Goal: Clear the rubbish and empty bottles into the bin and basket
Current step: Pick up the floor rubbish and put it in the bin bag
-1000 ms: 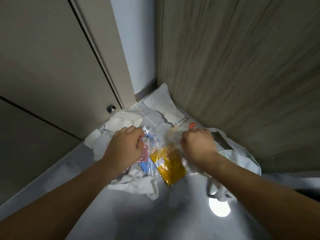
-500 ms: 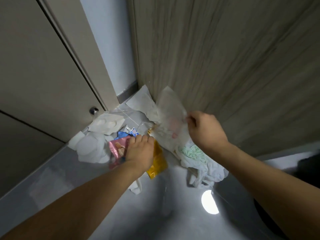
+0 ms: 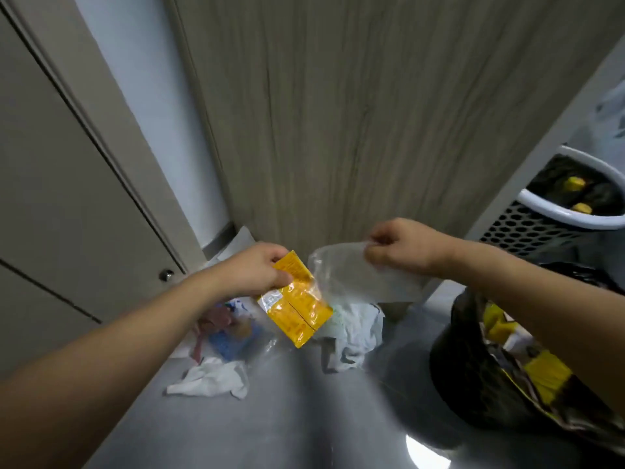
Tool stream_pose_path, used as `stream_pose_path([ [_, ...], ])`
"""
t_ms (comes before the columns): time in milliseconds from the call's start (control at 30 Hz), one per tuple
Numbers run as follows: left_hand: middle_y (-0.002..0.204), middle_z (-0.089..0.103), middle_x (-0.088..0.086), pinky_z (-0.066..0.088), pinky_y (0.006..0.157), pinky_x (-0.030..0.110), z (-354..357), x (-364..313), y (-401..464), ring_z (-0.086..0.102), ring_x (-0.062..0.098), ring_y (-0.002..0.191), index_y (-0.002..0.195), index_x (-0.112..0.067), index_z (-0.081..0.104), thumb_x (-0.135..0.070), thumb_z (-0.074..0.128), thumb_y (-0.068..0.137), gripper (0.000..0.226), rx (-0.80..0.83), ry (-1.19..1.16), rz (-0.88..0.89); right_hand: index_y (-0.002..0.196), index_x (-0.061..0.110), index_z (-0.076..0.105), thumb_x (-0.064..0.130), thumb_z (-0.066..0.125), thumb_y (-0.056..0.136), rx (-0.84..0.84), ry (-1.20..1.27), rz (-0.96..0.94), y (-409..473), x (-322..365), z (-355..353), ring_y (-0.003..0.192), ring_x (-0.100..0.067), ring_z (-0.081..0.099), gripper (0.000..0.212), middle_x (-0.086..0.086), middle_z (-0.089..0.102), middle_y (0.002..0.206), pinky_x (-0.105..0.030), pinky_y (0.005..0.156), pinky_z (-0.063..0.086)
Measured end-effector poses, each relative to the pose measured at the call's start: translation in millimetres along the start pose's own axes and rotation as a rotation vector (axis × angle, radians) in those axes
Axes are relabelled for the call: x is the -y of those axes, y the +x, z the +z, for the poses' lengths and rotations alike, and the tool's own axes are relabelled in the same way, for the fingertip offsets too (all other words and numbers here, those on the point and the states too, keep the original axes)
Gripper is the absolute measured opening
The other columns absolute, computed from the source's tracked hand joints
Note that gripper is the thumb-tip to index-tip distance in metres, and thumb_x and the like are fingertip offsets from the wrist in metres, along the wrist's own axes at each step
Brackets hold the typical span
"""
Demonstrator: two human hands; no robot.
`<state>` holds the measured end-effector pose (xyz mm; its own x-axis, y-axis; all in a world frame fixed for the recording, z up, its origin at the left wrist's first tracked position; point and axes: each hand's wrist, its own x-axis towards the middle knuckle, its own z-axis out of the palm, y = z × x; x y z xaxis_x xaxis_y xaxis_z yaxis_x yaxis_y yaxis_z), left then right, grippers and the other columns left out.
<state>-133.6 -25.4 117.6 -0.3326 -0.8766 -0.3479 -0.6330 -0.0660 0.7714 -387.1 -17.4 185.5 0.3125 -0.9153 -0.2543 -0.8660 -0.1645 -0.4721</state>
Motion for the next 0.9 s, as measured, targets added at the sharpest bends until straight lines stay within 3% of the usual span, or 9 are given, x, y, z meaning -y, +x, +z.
stream_pose_path([
  [67,0.080,0.065,0.012,0.046,0.066,0.031,13,-40,-4,0.058,0.023,0.073,0.088,-0.004,0.063,0.000,0.066,0.084,0.007,0.056,-0.040,0.052,0.068,0.012,0.059,0.020,0.059,0.084,0.044,-0.021,0.034,-31,-15,-29,0.056,-0.007,0.052,0.018,0.006,0.056,0.060,-0.019,0.052,0.040],
  [167,0.089,0.069,0.022,0.051,0.073,0.046,47,-95,-6,0.062,0.031,0.077,0.094,-0.004,0.064,-0.010,0.069,0.078,0.018,0.113,-0.042,0.143,0.078,0.016,0.064,0.015,0.062,0.083,0.075,-0.051,0.066,-71,-51,-62,0.066,-0.015,0.063,0.006,0.002,0.067,0.071,-0.025,0.062,0.049],
  [233,0.088,0.069,0.018,0.052,0.073,0.039,76,-128,-2,0.062,0.024,0.077,0.092,-0.008,0.064,-0.007,0.067,0.082,0.010,0.119,-0.048,0.224,0.090,0.023,0.066,0.011,0.063,0.081,0.076,-0.128,0.093,-95,-81,-79,0.072,-0.013,0.064,0.016,0.003,0.069,0.080,-0.018,0.061,0.046],
  [333,0.080,0.065,0.005,0.047,0.070,0.029,117,-176,6,0.057,0.013,0.072,0.084,-0.011,0.063,-0.002,0.064,0.085,0.009,0.098,-0.019,0.336,0.085,0.036,0.063,0.009,0.060,0.079,0.066,-0.243,0.189,-131,-130,-97,0.063,-0.002,0.055,0.028,0.012,0.062,0.071,-0.013,0.054,0.039],
  [533,0.073,0.064,0.002,0.047,0.069,0.029,177,-237,36,0.055,0.011,0.066,0.081,-0.011,0.065,-0.007,0.061,0.084,0.007,0.035,0.042,0.367,0.083,0.027,0.069,0.004,0.054,0.077,0.213,-0.190,0.436,-180,-205,-93,0.056,-0.011,0.058,0.027,0.005,0.067,0.068,-0.026,0.058,0.051],
  [667,0.090,0.072,0.012,0.055,0.083,0.044,210,-253,49,0.067,0.024,0.082,0.089,-0.008,0.068,-0.014,0.065,0.082,0.010,0.103,0.103,0.283,0.098,0.022,0.067,0.016,0.058,0.080,0.332,-0.384,0.403,-178,-230,-52,0.082,-0.021,0.062,0.021,-0.002,0.068,0.092,-0.033,0.074,0.053],
  [733,0.090,0.072,0.007,0.055,0.074,0.035,227,-253,52,0.067,0.020,0.081,0.092,-0.010,0.071,-0.018,0.066,0.085,0.012,0.192,0.214,0.259,0.103,0.019,0.066,0.026,0.064,0.080,0.309,-0.477,0.360,-171,-234,-46,0.089,-0.023,0.063,0.025,-0.004,0.068,0.100,-0.032,0.075,0.052],
  [800,0.078,0.069,-0.002,0.044,0.056,0.023,242,-250,55,0.058,0.007,0.065,0.087,-0.018,0.072,-0.022,0.065,0.086,0.008,0.204,0.356,0.284,0.108,0.016,0.064,0.032,0.068,0.079,0.243,-0.490,0.342,-167,-233,-53,0.089,-0.022,0.061,0.033,-0.004,0.066,0.103,-0.029,0.069,0.047],
  [900,0.061,0.058,-0.008,0.035,0.050,0.022,257,-238,62,0.050,0.004,0.055,0.071,-0.023,0.064,-0.024,0.067,0.083,0.013,0.170,0.490,0.300,0.113,0.014,0.059,0.037,0.070,0.079,0.180,-0.455,0.357,-167,-234,-63,0.090,-0.022,0.058,0.042,-0.004,0.062,0.107,-0.029,0.068,0.045],
])
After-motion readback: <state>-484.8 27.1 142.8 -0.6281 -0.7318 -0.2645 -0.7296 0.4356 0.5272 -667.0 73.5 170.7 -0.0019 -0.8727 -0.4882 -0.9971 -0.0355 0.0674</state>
